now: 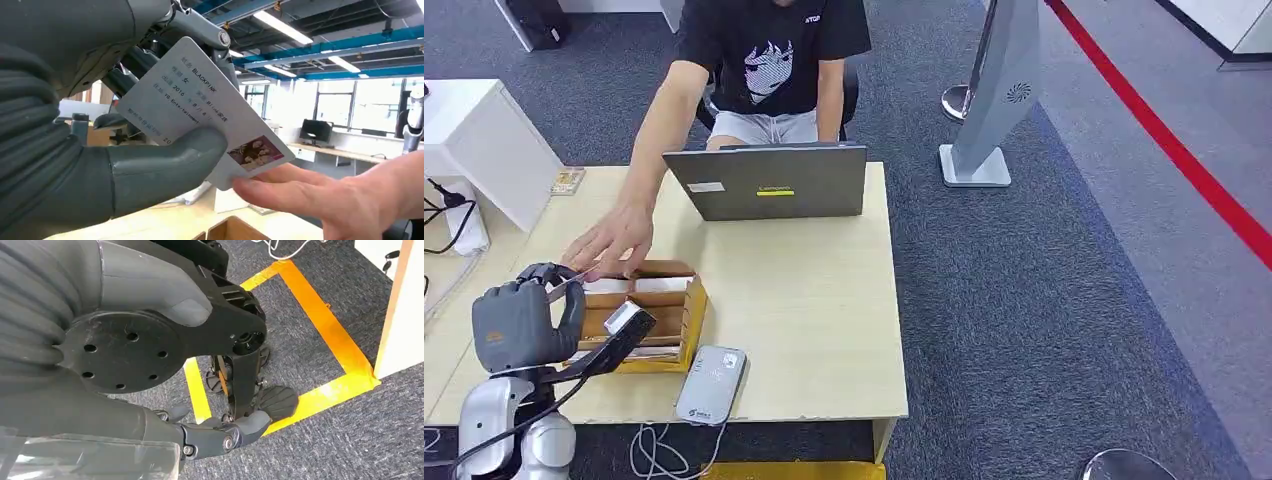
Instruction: Pass the card to the sensor for recognition and then transmit it.
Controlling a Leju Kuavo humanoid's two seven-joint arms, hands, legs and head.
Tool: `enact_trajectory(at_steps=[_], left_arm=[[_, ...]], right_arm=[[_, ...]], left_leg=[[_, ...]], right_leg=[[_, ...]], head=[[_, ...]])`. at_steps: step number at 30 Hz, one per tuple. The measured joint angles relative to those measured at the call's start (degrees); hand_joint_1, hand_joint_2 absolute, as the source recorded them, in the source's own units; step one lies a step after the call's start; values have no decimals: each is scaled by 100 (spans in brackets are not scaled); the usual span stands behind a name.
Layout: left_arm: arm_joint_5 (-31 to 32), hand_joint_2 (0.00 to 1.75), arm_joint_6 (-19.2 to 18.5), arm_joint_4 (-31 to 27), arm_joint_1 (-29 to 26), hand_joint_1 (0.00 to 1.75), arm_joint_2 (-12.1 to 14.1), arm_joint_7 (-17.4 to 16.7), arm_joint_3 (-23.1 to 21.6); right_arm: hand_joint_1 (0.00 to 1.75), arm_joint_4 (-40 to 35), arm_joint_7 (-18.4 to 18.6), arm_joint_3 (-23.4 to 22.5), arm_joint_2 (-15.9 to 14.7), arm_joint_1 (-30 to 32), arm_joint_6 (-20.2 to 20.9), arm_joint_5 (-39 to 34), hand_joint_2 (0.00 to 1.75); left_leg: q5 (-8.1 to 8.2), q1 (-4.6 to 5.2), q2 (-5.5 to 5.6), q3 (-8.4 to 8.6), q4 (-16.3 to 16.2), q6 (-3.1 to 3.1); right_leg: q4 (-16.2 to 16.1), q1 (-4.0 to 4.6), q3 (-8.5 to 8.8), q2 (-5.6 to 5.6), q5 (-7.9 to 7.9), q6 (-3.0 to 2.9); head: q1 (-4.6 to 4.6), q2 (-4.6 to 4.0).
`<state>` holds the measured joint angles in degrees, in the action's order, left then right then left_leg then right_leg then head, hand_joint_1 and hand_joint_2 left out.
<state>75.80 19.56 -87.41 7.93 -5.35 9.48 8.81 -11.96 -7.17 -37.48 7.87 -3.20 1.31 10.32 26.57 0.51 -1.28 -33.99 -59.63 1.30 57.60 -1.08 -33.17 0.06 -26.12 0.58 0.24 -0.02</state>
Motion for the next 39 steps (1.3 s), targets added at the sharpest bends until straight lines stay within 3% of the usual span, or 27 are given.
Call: enact_trajectory(at_steps=[21,22,23,24,39], left_arm=[[33,175,-153,197,455,175,127,-107,302],[33,175,-153,199,460,150,127,-107,304],[22,175,-157,199,463,33,127,-107,308],[-18,175,-166,199,462,0,127,-98,310],[-446,175,-236,-469,208,0,-35,254,313]], right_arm=[[0,0,15,0,0,-15,46,151,175],[0,0,15,0,0,-14,46,151,175],[0,0,15,0,0,-15,42,153,175],[0,0,15,0,0,-15,31,153,175],[0,-4,28,-15,0,-12,-61,221,175]], left_leg=[[-10,-3,-5,-16,0,-10],[-10,-2,-5,-17,0,-10],[-10,-2,-5,-19,0,-10],[-10,-2,-5,-20,0,-10],[-17,-3,-2,-23,0,-12]], right_leg=[[2,3,-21,3,13,-10],[2,3,-22,4,13,-10],[2,3,-24,4,13,-10],[2,3,-25,4,13,-10],[2,3,-27,2,20,-10]], head=[[2,0],[0,0],[2,0],[0,0],[0,0]])
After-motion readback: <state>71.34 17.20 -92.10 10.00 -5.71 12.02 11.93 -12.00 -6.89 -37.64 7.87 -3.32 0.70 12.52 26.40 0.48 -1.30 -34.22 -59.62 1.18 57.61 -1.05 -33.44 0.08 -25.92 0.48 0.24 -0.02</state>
